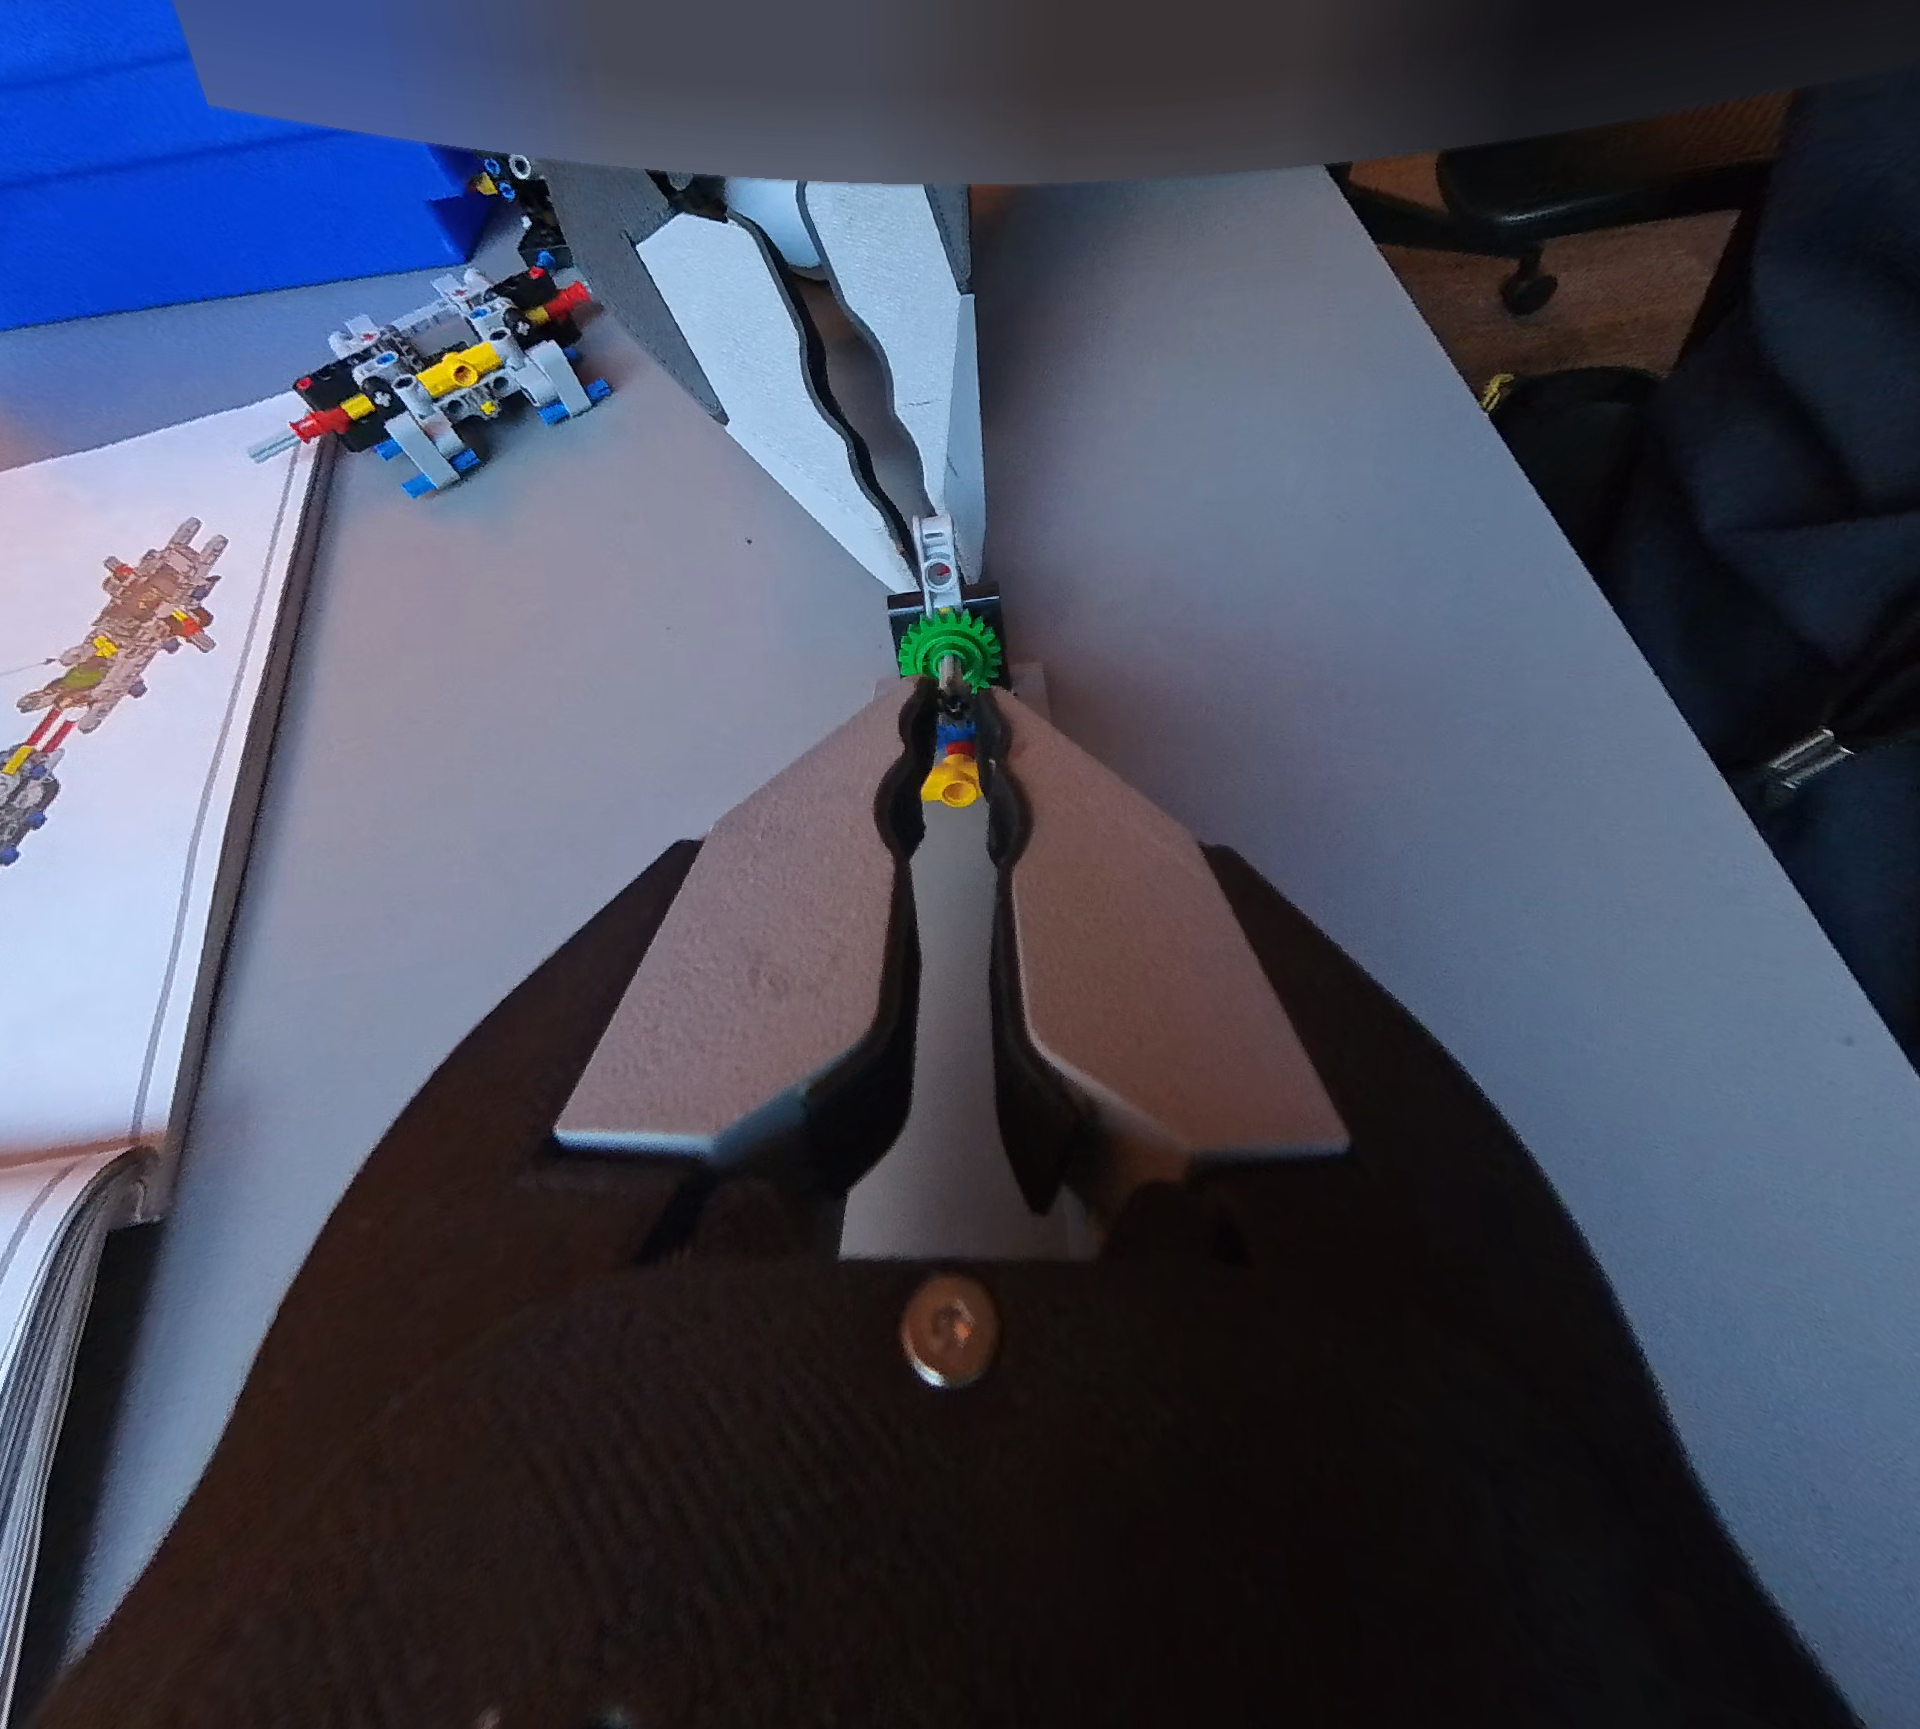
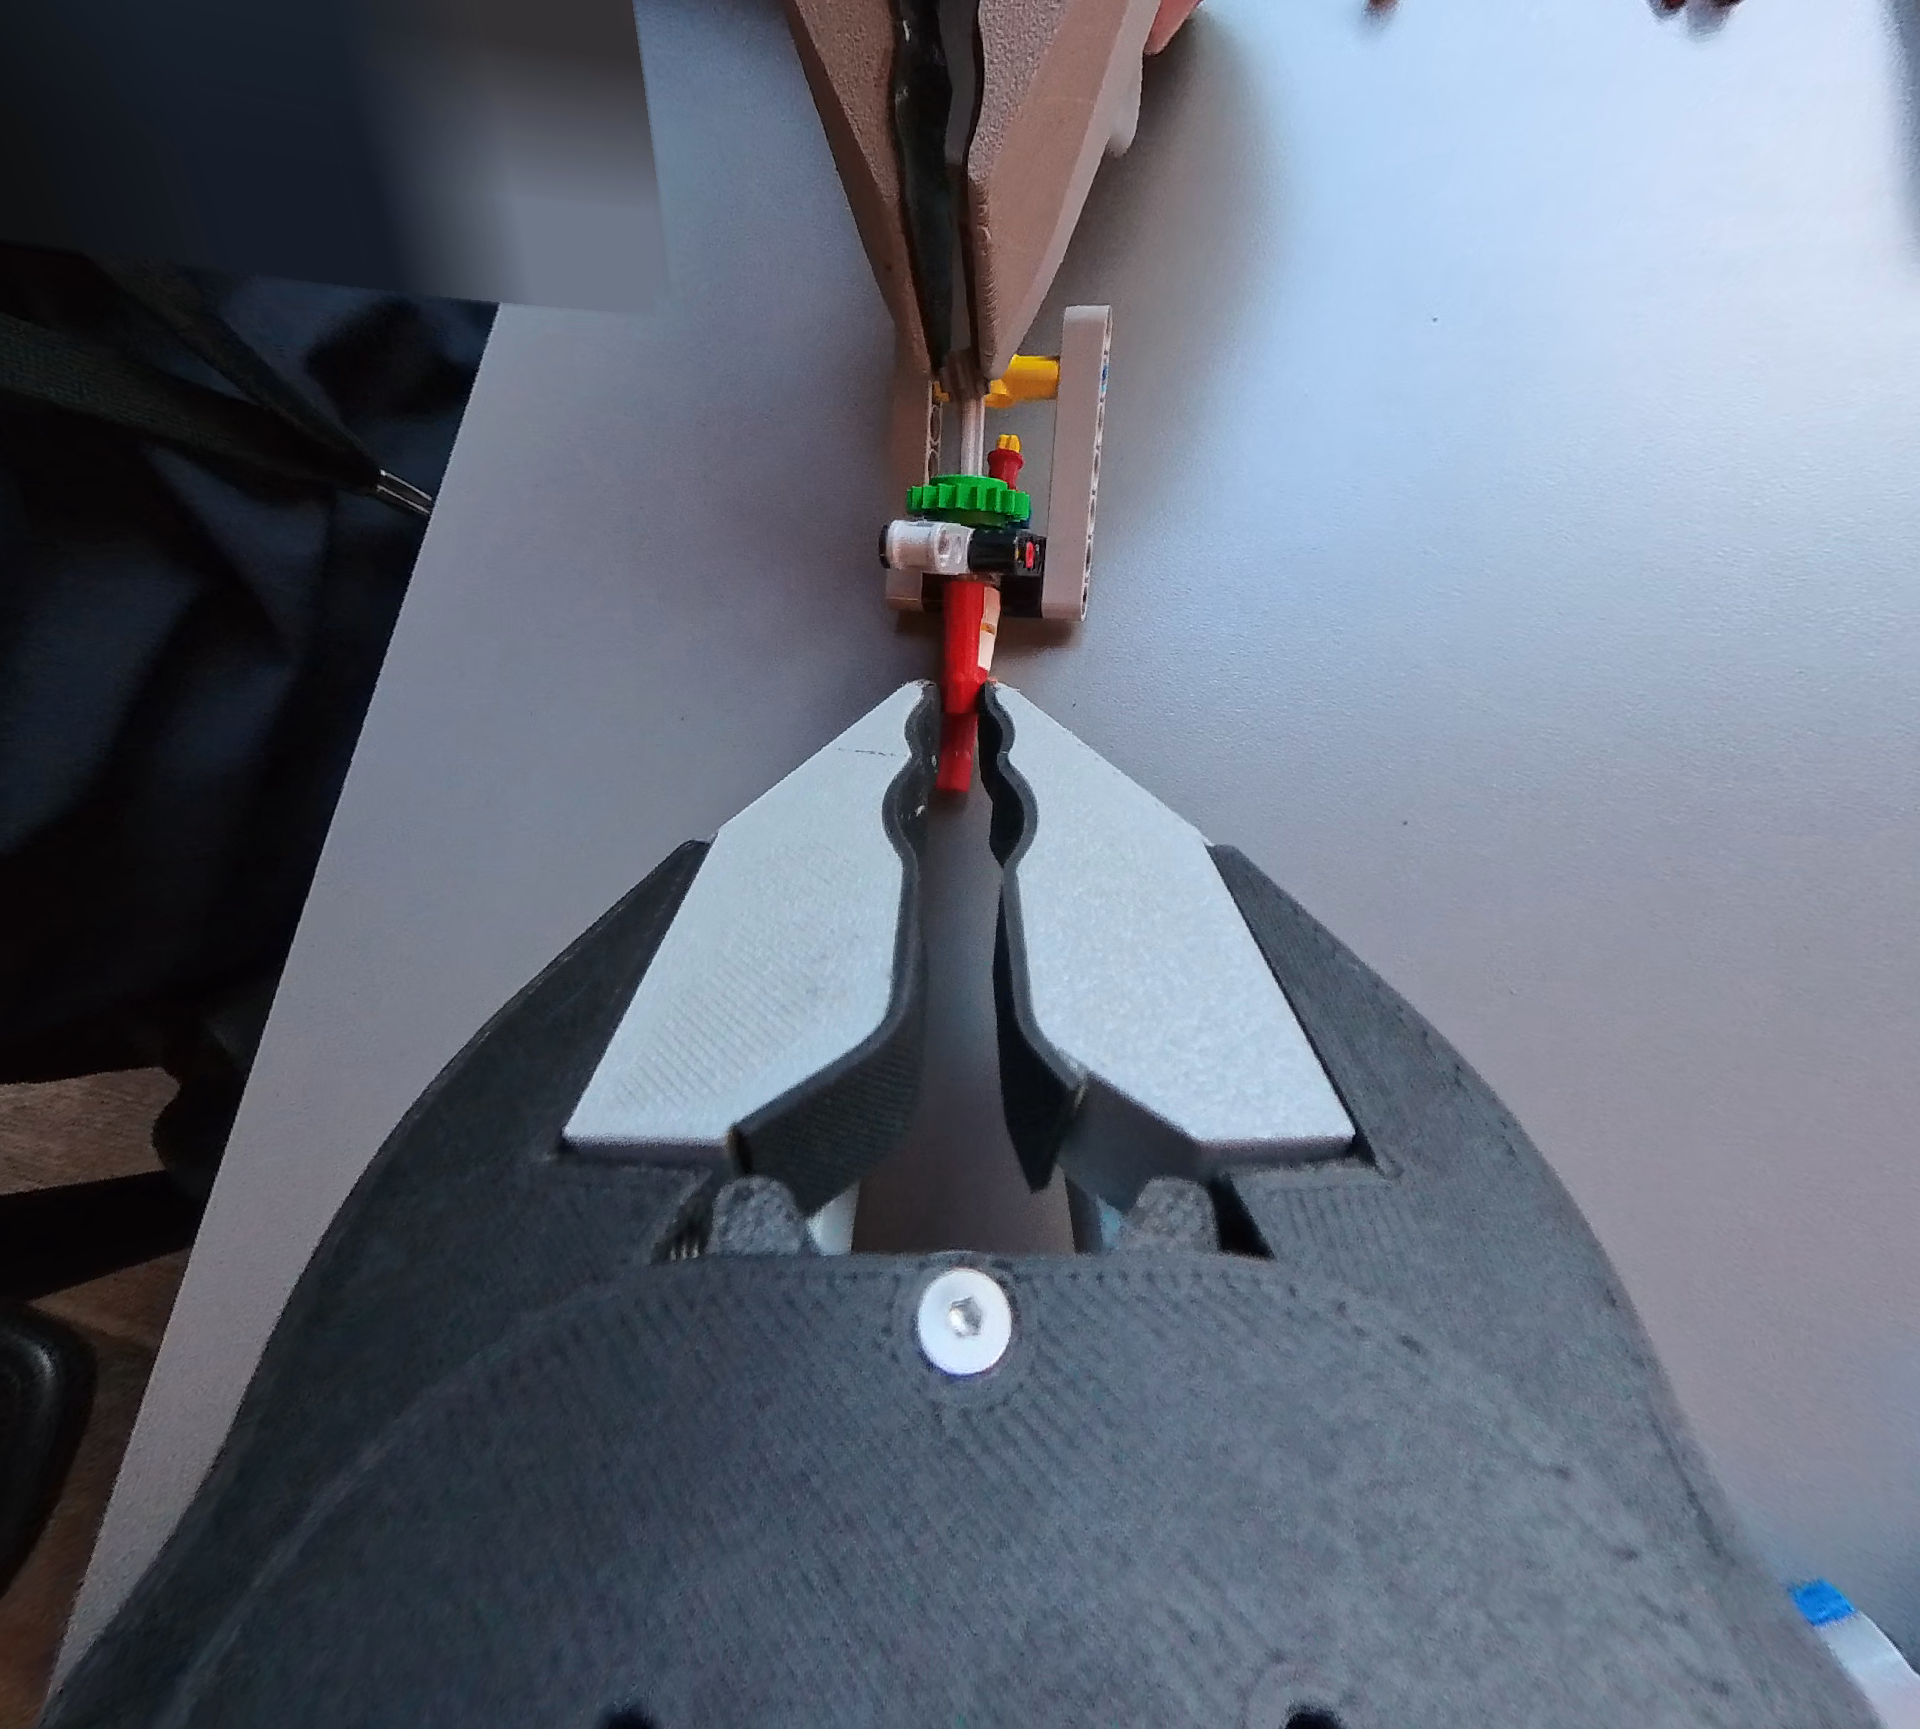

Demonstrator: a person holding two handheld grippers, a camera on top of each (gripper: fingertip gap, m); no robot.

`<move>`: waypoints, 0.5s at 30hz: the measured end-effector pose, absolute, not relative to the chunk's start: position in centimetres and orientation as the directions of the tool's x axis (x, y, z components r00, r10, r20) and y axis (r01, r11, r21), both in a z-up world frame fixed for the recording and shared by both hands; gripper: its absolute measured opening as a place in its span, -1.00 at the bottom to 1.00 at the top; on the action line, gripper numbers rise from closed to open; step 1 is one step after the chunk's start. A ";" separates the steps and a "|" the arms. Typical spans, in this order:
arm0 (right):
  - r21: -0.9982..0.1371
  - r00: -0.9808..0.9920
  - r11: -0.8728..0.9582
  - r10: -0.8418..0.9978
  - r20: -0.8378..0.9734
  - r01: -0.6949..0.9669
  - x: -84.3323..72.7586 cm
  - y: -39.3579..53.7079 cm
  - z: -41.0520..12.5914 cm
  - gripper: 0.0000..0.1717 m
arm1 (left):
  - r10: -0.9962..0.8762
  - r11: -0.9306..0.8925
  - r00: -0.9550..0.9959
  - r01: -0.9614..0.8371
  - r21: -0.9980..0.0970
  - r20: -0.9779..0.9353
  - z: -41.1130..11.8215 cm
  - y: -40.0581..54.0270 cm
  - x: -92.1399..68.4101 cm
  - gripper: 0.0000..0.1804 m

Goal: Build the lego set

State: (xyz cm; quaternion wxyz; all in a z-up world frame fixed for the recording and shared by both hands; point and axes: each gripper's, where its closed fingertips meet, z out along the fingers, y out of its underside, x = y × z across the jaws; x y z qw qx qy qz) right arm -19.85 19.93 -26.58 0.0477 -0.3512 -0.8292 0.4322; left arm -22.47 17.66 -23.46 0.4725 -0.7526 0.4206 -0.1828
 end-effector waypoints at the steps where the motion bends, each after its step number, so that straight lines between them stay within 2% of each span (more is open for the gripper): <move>1: -0.749 -0.750 0.380 0.621 -0.228 0.542 -19.8 19.9 -26.6 -0.96 | -0.807 -0.199 0.578 -0.461 -0.865 -0.122 -23.5 17.7 -22.4 -0.96; 11: -0.742 -0.747 0.379 0.620 -0.240 0.553 -19.8 20.0 -26.7 -0.95 | -0.802 -0.240 0.590 -0.460 -0.855 -0.092 -23.9 17.8 -22.6 -0.96; 15: -0.750 -0.757 0.409 0.627 -0.182 0.519 -19.9 20.0 -26.7 -0.95 | -0.799 -0.245 0.595 -0.456 -0.856 -0.088 -23.9 18.0 -22.6 -0.96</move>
